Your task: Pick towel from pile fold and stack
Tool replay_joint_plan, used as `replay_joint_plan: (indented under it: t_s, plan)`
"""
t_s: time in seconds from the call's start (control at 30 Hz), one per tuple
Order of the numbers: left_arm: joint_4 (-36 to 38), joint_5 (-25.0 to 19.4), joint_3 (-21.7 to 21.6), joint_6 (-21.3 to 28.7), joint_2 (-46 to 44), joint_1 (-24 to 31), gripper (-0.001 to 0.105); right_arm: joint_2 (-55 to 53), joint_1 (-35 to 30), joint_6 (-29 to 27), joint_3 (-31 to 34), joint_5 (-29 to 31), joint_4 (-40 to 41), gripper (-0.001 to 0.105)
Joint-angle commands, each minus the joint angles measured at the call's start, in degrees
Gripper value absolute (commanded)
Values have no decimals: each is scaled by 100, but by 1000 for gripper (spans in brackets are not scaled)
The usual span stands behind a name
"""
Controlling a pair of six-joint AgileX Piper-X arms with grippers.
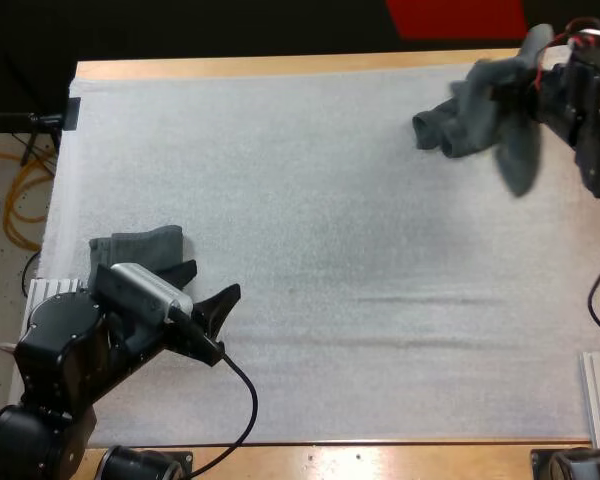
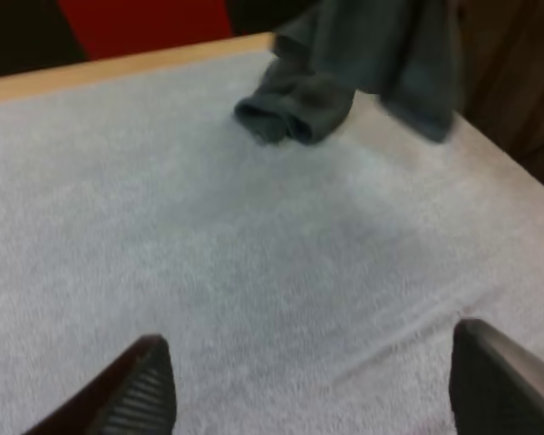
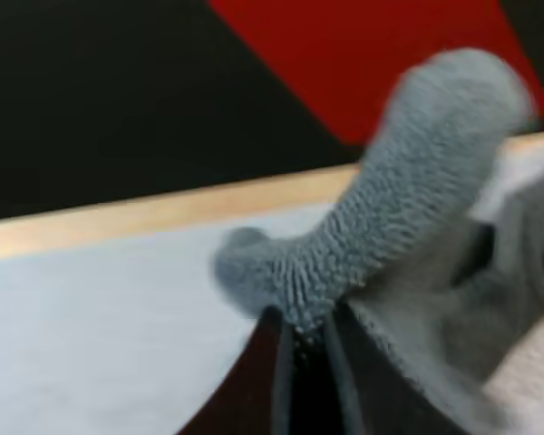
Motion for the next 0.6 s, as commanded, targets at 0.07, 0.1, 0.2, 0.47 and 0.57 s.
replay_joint_plan:
  t_s: [0.07,0.1,0.2,0.47,0.57]
  plan:
    - [-332,-11,-32,-57,-13,-31,62,-479,46,-85,-50,-743,426,0]
    - [-336,-11,-32,-57,-13,-31,62,-626,86,-85,-41,-840,583,0]
    - [-315,-11,-32,-57,-13,-31,62,-1009,296,-85,-42,-946,1174,0]
    - [116,-11,-32,21,-13,-31,62,-1696,1253,-85,-36,-2074,3325,0]
    - [348,-11,-32,139,-13,-31,62,-1769,1751,-158,25,-2206,4105,0]
